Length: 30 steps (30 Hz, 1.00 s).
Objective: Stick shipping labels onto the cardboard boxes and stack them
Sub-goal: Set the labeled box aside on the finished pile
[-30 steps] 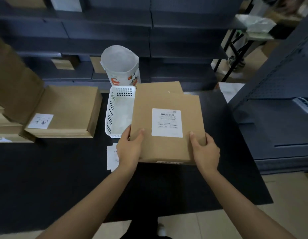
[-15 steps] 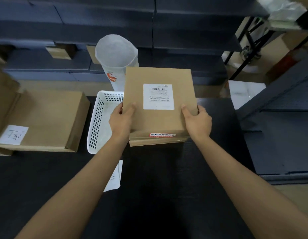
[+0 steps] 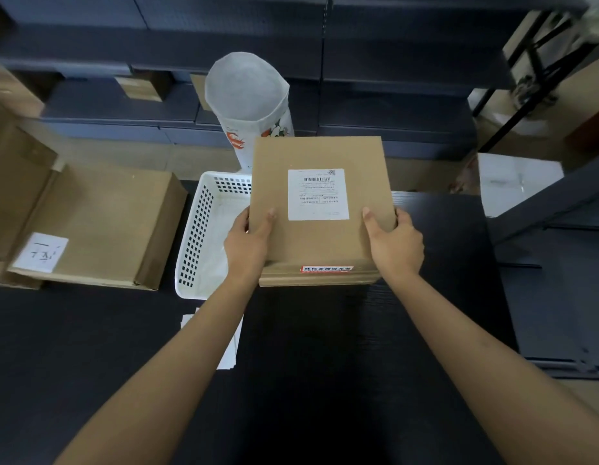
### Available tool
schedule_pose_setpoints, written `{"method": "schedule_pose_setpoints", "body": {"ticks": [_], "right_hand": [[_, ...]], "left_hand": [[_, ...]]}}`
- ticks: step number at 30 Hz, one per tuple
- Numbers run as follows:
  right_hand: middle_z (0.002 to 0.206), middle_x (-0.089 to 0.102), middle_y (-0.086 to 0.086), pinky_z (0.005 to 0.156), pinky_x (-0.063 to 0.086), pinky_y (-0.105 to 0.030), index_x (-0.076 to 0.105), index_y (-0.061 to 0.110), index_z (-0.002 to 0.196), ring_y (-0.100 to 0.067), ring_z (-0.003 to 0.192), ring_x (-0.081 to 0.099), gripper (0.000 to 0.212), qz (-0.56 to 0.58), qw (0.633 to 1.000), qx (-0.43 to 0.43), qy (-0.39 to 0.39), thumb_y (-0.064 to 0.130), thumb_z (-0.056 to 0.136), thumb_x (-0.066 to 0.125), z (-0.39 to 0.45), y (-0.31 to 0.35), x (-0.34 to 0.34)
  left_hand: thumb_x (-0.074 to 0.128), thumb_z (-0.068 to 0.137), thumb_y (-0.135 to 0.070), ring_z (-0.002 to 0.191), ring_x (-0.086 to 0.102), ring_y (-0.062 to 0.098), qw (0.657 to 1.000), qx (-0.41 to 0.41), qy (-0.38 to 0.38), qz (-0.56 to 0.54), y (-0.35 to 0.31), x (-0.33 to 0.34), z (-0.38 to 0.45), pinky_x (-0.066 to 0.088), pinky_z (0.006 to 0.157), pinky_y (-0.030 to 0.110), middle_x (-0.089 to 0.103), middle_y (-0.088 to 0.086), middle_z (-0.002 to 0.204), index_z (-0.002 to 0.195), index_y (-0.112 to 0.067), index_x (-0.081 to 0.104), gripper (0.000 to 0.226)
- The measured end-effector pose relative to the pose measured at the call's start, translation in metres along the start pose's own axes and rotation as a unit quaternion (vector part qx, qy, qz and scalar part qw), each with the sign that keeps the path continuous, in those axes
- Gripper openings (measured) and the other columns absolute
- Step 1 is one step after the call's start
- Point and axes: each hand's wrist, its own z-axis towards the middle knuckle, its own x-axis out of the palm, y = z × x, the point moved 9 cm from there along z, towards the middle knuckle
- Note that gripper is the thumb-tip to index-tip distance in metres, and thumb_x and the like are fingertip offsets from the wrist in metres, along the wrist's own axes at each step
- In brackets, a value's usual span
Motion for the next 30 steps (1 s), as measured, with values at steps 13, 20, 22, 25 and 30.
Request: {"method": "schedule_pose_setpoints", "body": {"ticks": [13, 20, 22, 25, 30], "right_hand": [[0.128, 0.059, -0.007, 0.09, 0.048, -0.045, 0.038, 0.019, 0.14, -0.03, 0.113, 0.057, 0.067, -0.025, 0.998, -0.016, 0.052, 0.065, 0.091, 0.04, -0.006, 0.005, -0.001], [0.13, 0.058, -0.009, 0.105, 0.034, -0.041, 0.052, 0.01, 0.13, -0.027, 0.121, 0.051, 0.042, -0.073, 0.978, -0.184, -0.057, 0.035, 0.096, 0.049, -0.028, 0.049, -0.033], [0.126, 0.059, -0.009, 0.103, 0.035, -0.04, 0.056, 0.009, 0.125, -0.027, 0.117, 0.051, 0.033, -0.09, 0.963, -0.248, -0.049, 0.023, 0.095, 0.052, -0.043, 0.07, -0.033], [0.123, 0.059, -0.007, 0.098, 0.039, -0.035, 0.058, 0.01, 0.121, -0.024, 0.112, 0.053, 0.028, -0.128, 0.94, -0.317, -0.019, 0.018, 0.094, 0.051, -0.07, 0.099, -0.022], [0.134, 0.054, -0.005, 0.103, 0.037, -0.032, 0.05, 0.014, 0.134, -0.021, 0.122, 0.049, 0.039, -0.178, 0.919, -0.347, 0.062, 0.022, 0.095, 0.049, -0.113, 0.128, 0.017]], "left_hand": [[0.056, 0.092, -0.048, 0.101, 0.057, 0.012, 0.998, 0.02, 0.03, 0.053, -0.013, -0.005, -0.001, 0.043, 0.071, 0.016, 0.057, 0.001, 0.131, 0.139, -0.018, 0.044, 0.057], [0.056, 0.092, -0.044, 0.127, 0.046, 0.022, 0.953, 0.153, 0.041, 0.259, -0.047, -0.017, -0.011, 0.039, 0.1, 0.037, 0.047, 0.002, 0.141, 0.143, -0.018, 0.038, 0.059], [0.055, 0.092, -0.042, 0.127, 0.045, 0.023, 0.915, 0.21, 0.041, 0.342, -0.06, -0.021, -0.019, 0.04, 0.104, 0.041, 0.05, 0.003, 0.139, 0.14, -0.018, 0.043, 0.055], [0.05, 0.095, -0.035, 0.128, 0.044, 0.024, 0.857, 0.261, 0.035, 0.443, -0.076, -0.031, -0.032, 0.036, 0.105, 0.04, 0.052, 0.004, 0.138, 0.139, -0.016, 0.045, 0.048], [0.046, 0.095, -0.028, 0.115, 0.052, 0.024, 0.787, 0.3, 0.034, 0.538, -0.09, -0.056, -0.045, 0.04, 0.092, 0.036, 0.056, 0.005, 0.129, 0.134, -0.015, 0.047, 0.042]]}}
